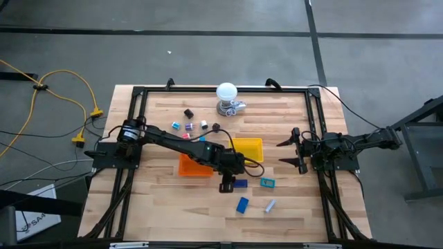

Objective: Pick & Place Office items
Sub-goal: Put the top blue digital clock into the yellow bin

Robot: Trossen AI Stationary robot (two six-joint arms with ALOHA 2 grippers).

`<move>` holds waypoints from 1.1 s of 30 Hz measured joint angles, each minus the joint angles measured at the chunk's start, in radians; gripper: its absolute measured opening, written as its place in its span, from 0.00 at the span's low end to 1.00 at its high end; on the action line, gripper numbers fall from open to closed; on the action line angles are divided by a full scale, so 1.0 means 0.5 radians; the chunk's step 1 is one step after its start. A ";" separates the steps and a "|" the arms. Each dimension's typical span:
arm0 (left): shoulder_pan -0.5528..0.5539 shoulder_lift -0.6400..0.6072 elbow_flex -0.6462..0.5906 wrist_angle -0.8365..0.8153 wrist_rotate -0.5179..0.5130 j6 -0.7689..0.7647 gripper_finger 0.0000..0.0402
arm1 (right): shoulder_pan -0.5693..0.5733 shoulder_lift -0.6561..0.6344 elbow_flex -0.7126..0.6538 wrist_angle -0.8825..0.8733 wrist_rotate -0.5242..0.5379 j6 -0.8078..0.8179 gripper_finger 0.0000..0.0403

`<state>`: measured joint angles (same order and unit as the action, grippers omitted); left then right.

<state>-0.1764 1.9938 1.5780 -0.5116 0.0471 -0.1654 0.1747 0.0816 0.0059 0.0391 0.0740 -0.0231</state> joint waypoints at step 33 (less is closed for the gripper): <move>-0.043 0.002 -0.002 0.010 0.036 0.092 0.43 | 0.000 0.012 0.000 -0.002 0.003 0.000 0.65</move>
<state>-0.1979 1.9945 1.5772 -0.5068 0.0651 -0.1196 0.1749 0.0875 0.0059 0.0383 0.0753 -0.0231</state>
